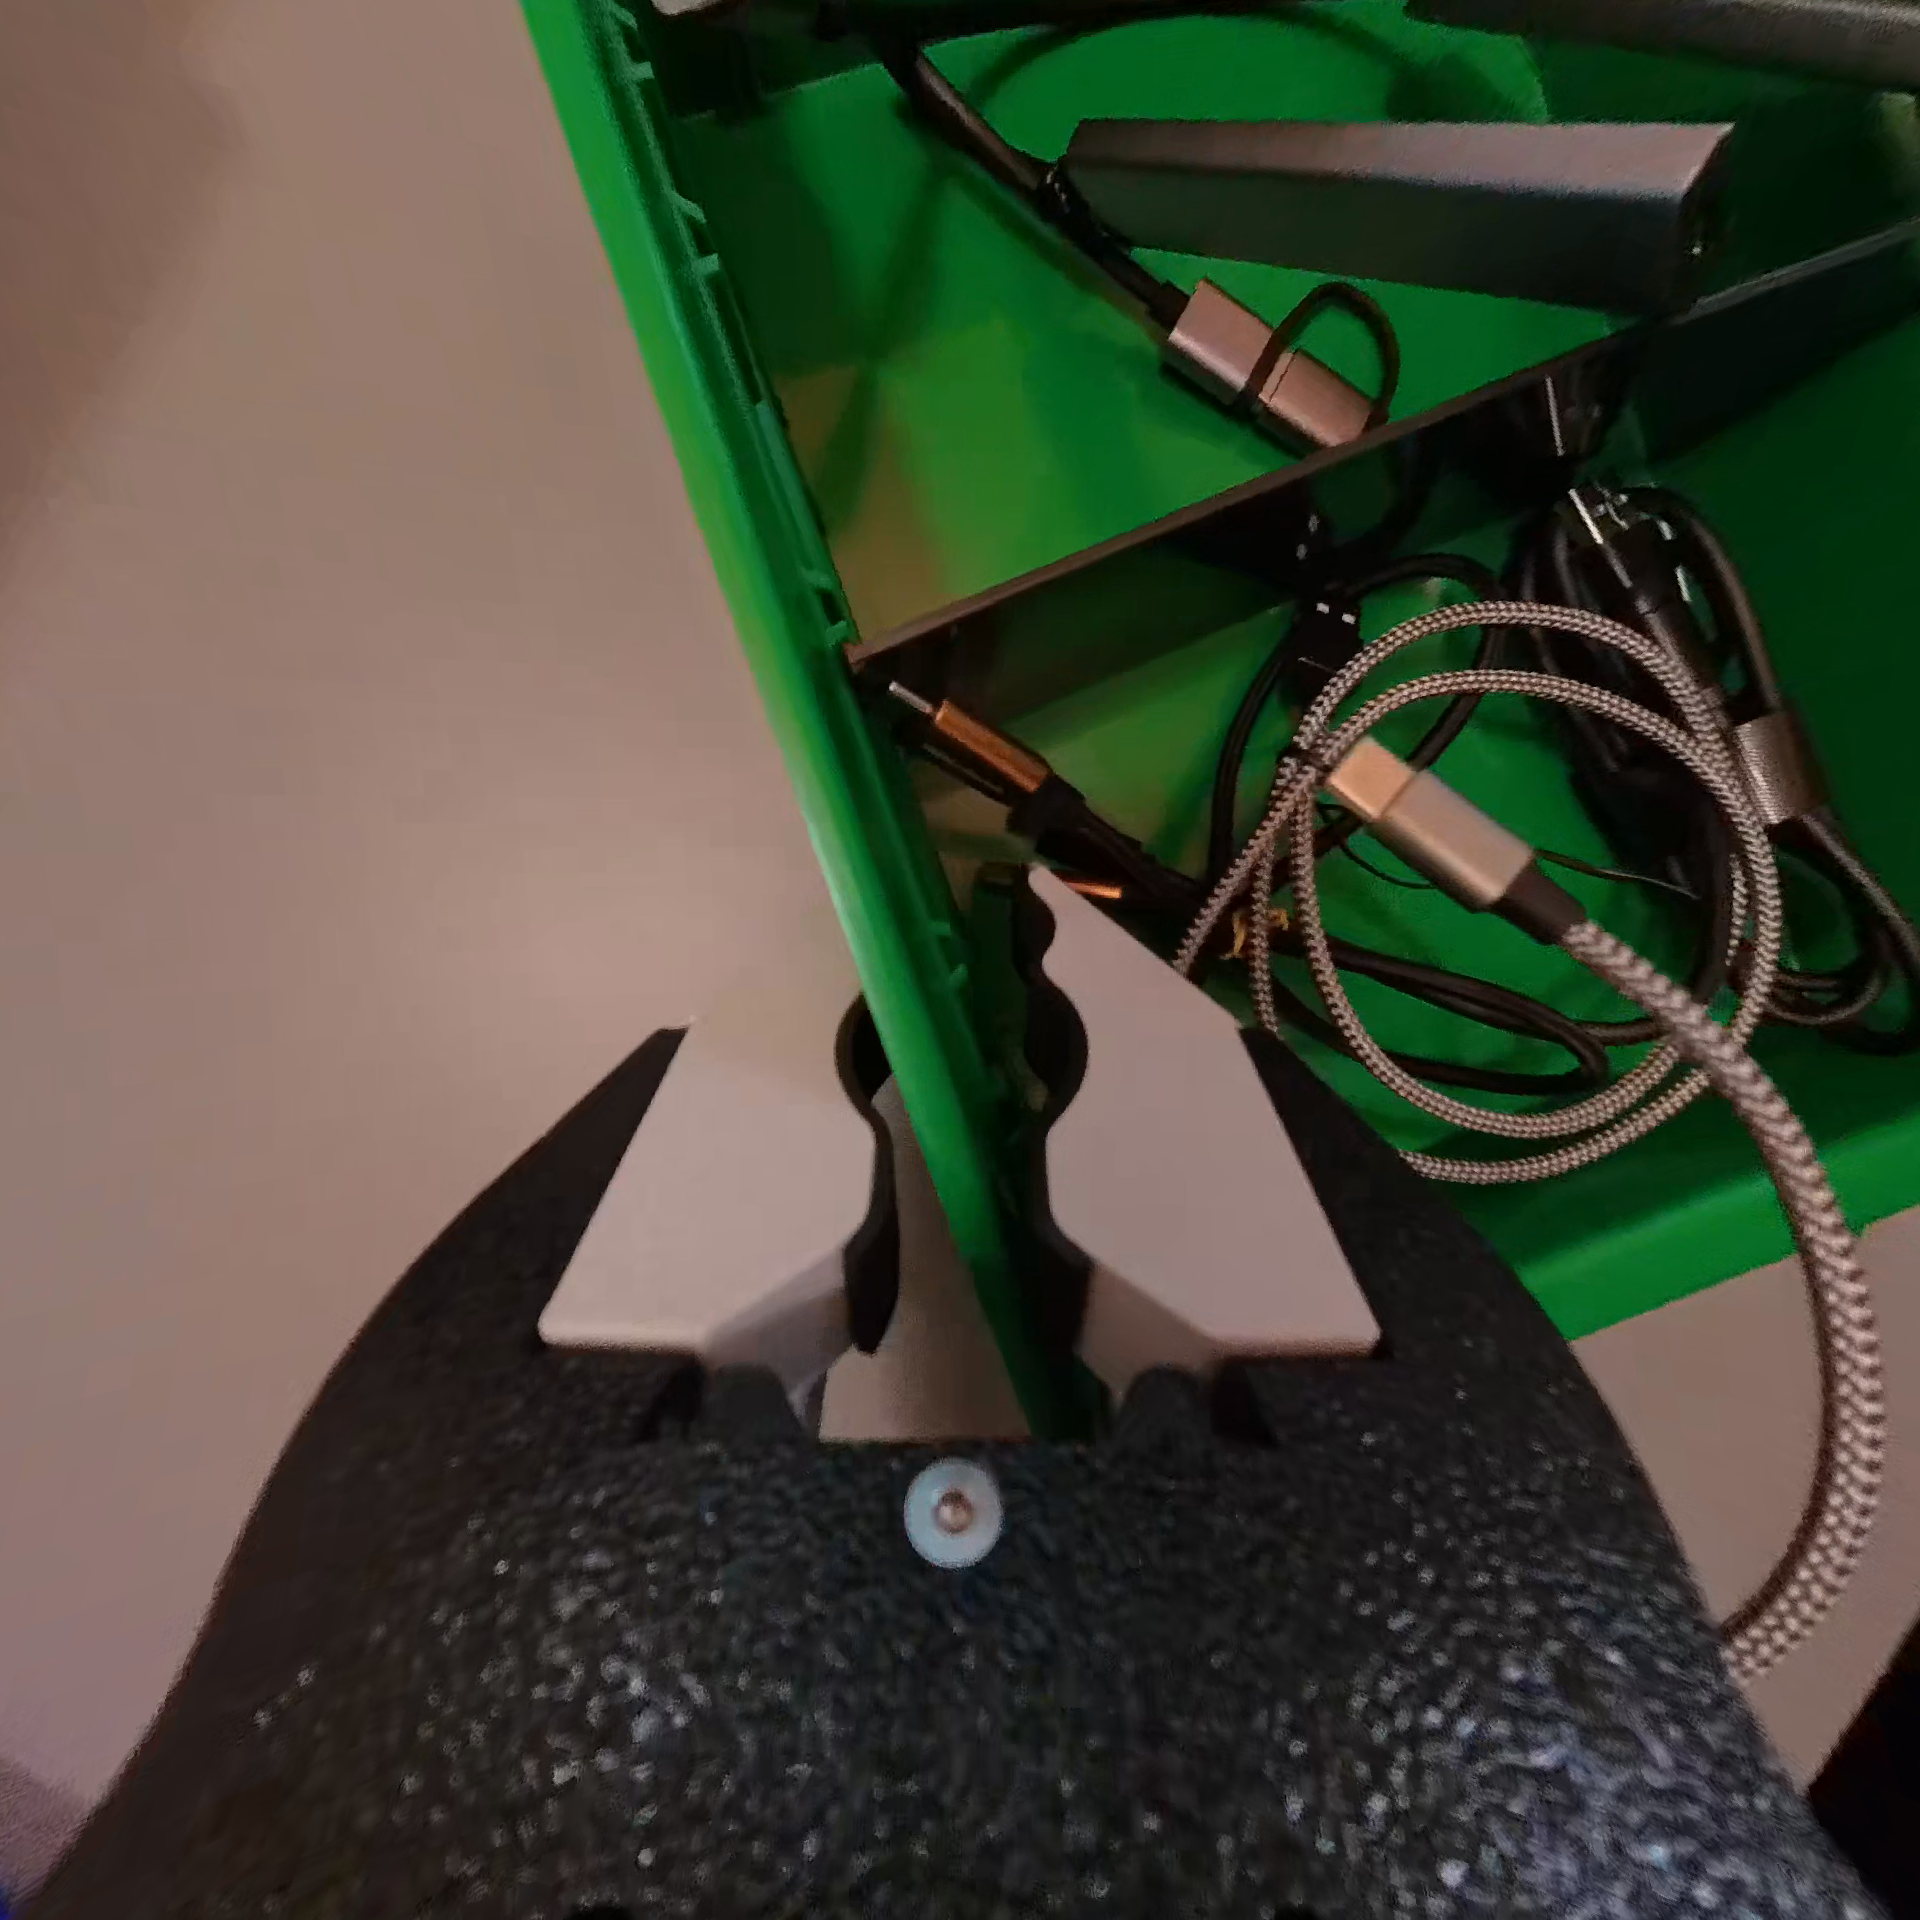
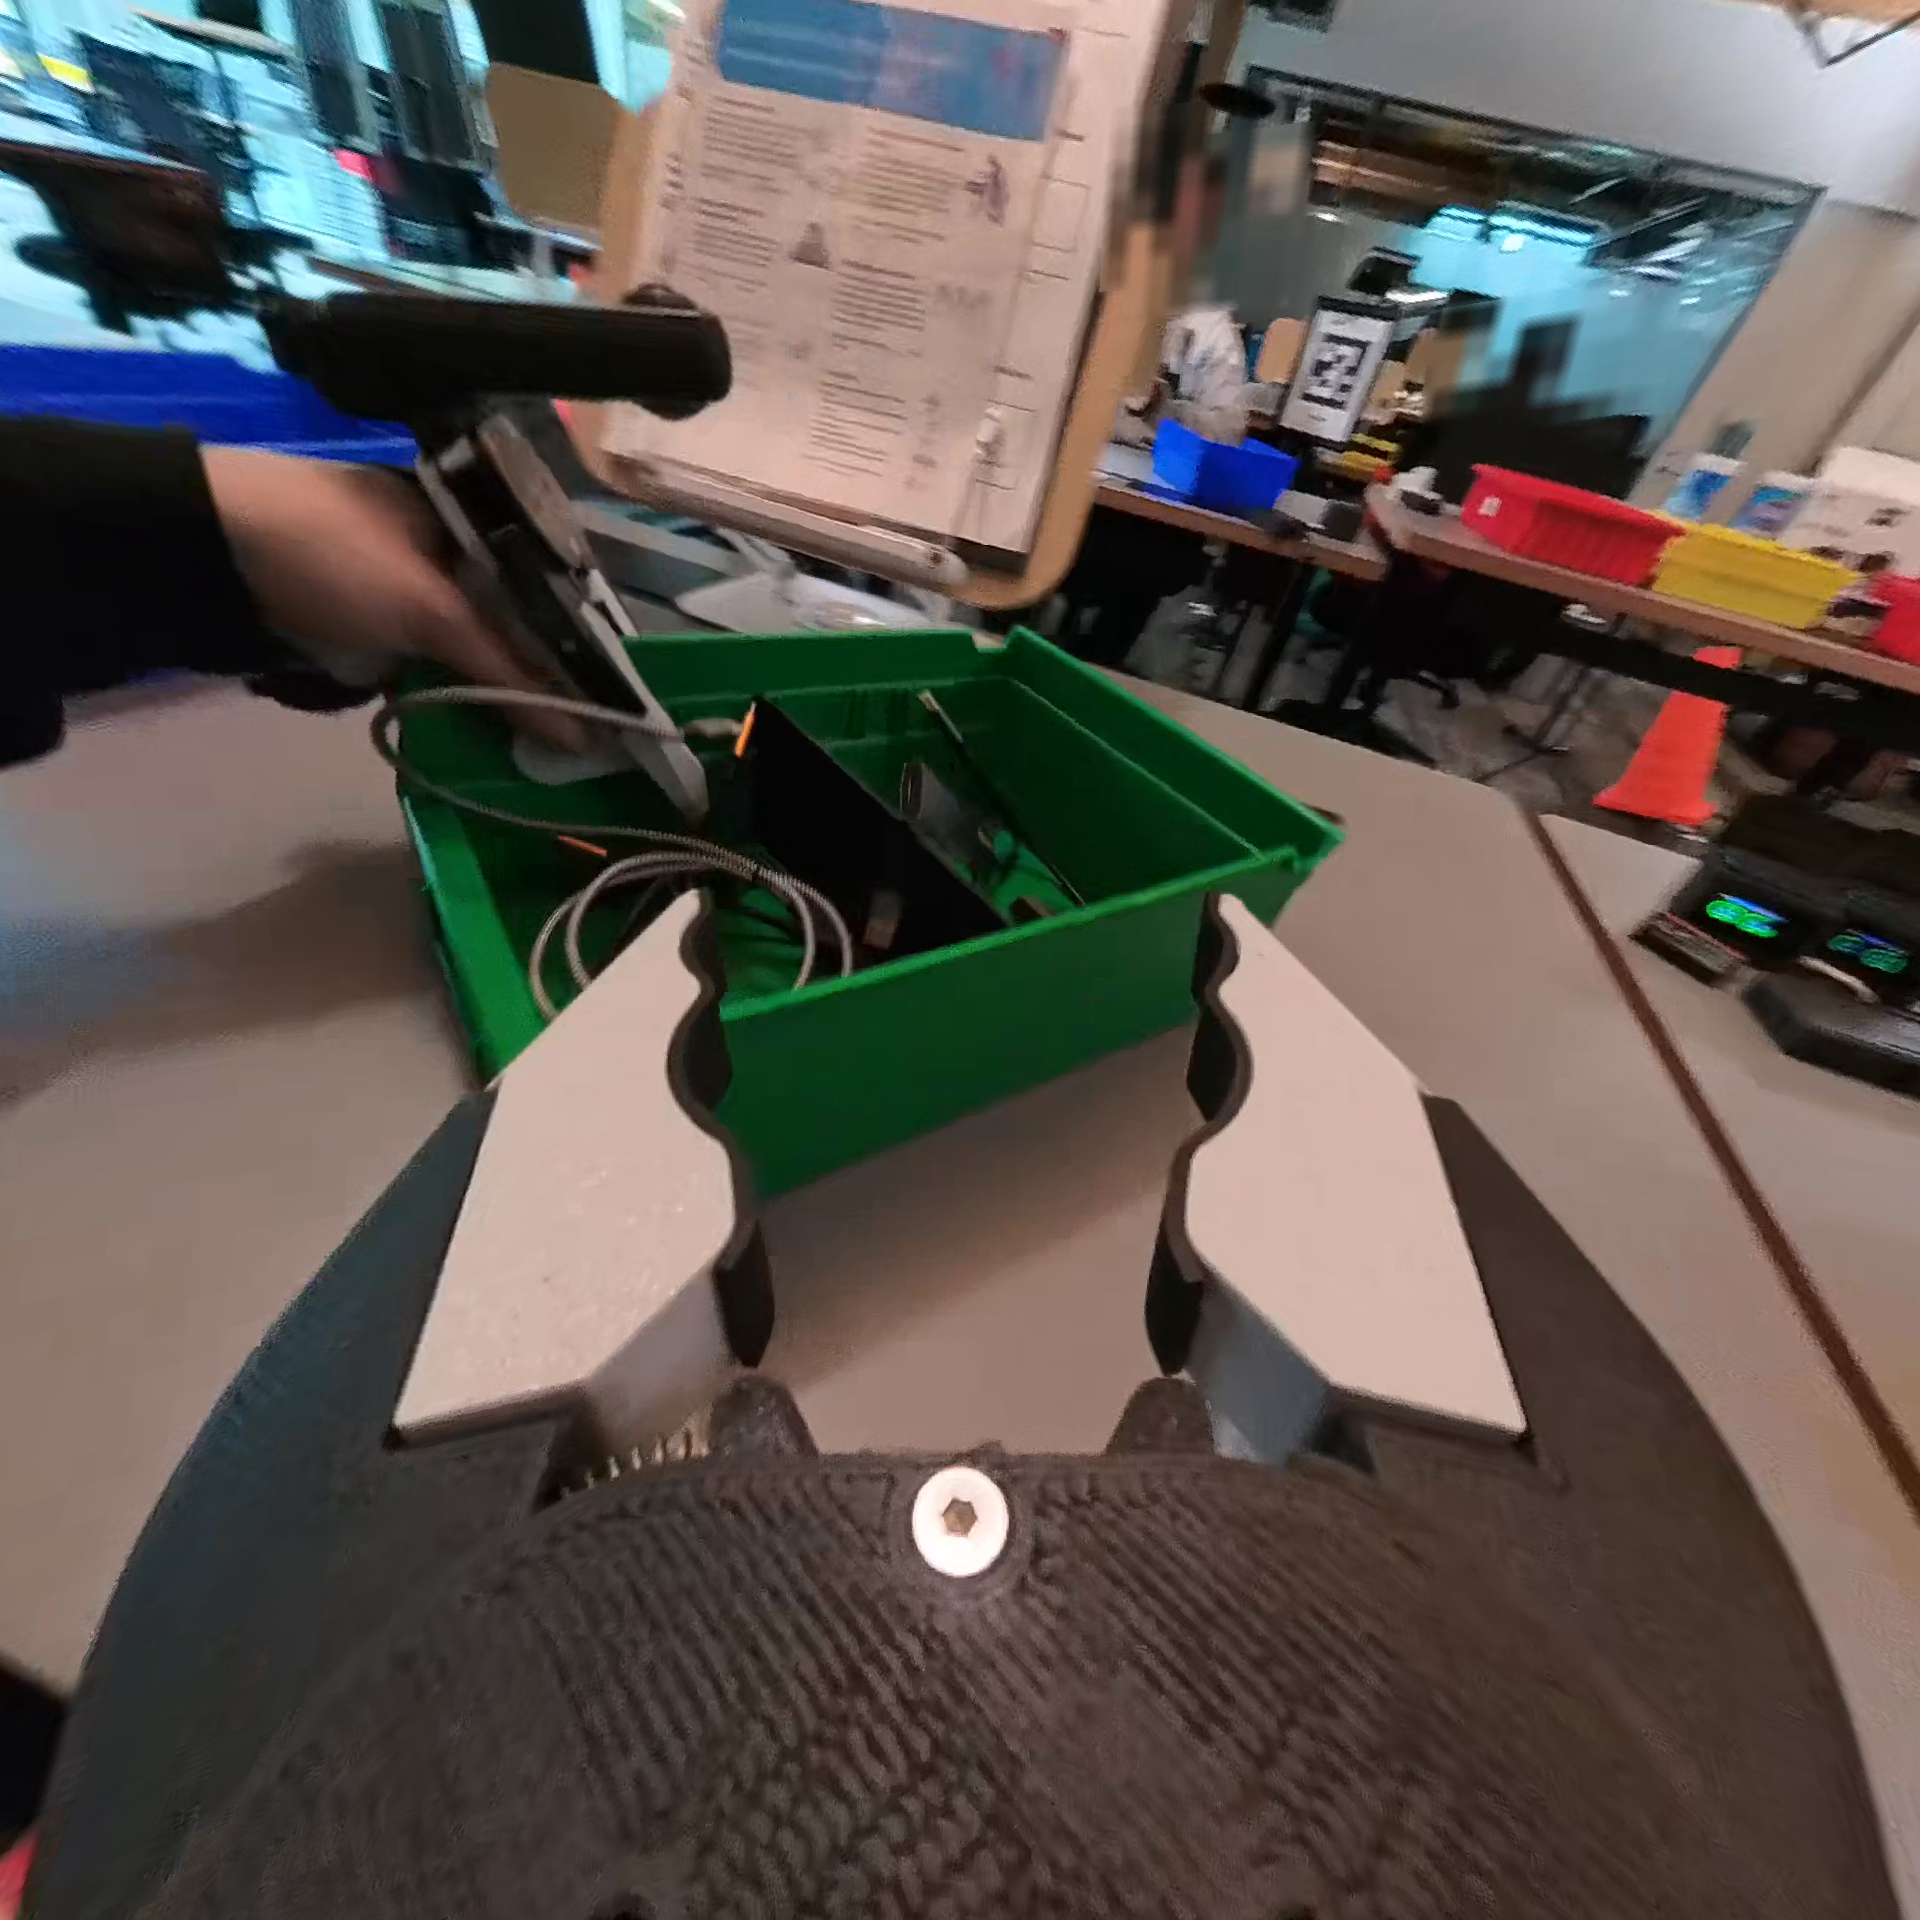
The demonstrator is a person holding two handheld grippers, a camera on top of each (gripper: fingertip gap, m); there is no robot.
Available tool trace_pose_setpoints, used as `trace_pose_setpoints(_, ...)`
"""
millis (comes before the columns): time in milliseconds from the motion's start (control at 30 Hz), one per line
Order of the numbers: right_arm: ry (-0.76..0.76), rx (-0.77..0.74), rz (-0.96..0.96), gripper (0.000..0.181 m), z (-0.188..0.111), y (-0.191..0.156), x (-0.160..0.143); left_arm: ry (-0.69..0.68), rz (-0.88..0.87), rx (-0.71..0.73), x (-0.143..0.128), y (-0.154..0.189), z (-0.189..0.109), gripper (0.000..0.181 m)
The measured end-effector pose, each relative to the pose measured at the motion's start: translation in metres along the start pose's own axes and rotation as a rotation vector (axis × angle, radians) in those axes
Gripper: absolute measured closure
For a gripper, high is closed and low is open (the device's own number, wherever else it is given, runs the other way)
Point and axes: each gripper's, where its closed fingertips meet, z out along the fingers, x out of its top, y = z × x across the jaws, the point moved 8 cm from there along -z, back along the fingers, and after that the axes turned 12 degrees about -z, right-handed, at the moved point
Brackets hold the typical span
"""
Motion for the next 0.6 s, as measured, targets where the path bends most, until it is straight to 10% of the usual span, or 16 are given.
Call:
trace_pose_setpoints(233, 0.145, 0.397, 0.148, 0.078, 0.033, -0.087, 0.127, 0.125, 0.053, -0.021, -0.121, -0.006, -0.073, 0.162)
trace_pose_setpoints(400, 0.082, 0.588, 0.211, 0.066, 0.181, -0.133, 0.217, 0.267, -0.050, 0.054, -0.170, -0.020, -0.106, 0.159)
trace_pose_setpoints(600, -0.518, 0.702, 0.422, 0.073, 0.360, -0.247, 0.178, 0.344, -0.139, 0.119, -0.189, -0.051, -0.125, 0.157)
